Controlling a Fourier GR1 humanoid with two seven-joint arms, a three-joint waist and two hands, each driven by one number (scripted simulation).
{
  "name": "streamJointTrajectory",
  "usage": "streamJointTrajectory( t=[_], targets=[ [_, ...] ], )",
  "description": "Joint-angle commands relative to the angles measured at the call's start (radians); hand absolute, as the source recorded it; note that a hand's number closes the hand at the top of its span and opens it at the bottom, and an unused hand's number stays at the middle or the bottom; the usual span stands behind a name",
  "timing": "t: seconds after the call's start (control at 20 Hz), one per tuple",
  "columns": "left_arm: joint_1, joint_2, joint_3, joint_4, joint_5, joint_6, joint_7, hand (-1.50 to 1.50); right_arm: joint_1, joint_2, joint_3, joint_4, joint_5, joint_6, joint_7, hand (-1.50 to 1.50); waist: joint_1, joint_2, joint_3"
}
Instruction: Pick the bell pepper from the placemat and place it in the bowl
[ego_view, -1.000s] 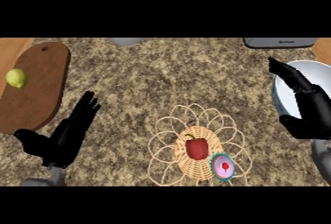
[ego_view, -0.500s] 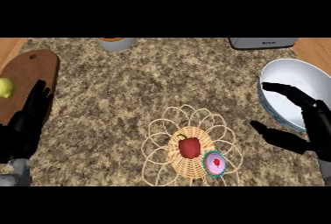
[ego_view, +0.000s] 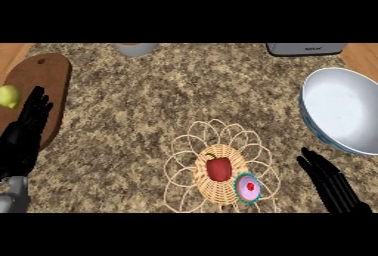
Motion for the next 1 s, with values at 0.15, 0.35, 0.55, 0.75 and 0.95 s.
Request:
streamJointTrajectory(
  t=[0.15, 0.35, 0.55, 0.75, 0.95],
  targets=[
    [-0.039, -0.037, -0.046, -0.018, -0.048, 0.004, 0.033, 0.0, -0.014, 0.104, 0.094, -0.286, 0.334, 0.266, 0.356, -1.5, 0.049, 0.011, 0.0],
    [-0.016, -0.059, -0.048, -0.052, -0.052, 0.002, 0.039, 0.0, -0.193, 0.16, 0.099, -0.32, 0.313, 0.505, 0.489, -1.5, 0.064, 0.013, 0.001],
    [-0.048, -0.037, -0.027, -0.034, -0.039, -0.017, 0.051, 0.0, -0.323, 0.175, 0.132, -0.238, 0.259, 0.759, 0.617, -1.5, 0.075, 0.014, -0.001],
    [-0.122, -0.042, -0.029, 0.014, -0.052, -0.026, 0.065, 0.0, -0.491, 0.289, 0.098, -0.091, 0.16, 0.946, 0.717, -1.5, 0.072, 0.018, 0.001],
    [-0.022, -0.058, -0.027, -0.01, -0.053, -0.038, -0.011, 0.0, -0.577, 0.407, 0.107, 0.068, 0.108, 1.049, 0.797, -1.5, 0.089, 0.017, 0.0]
  ],
)
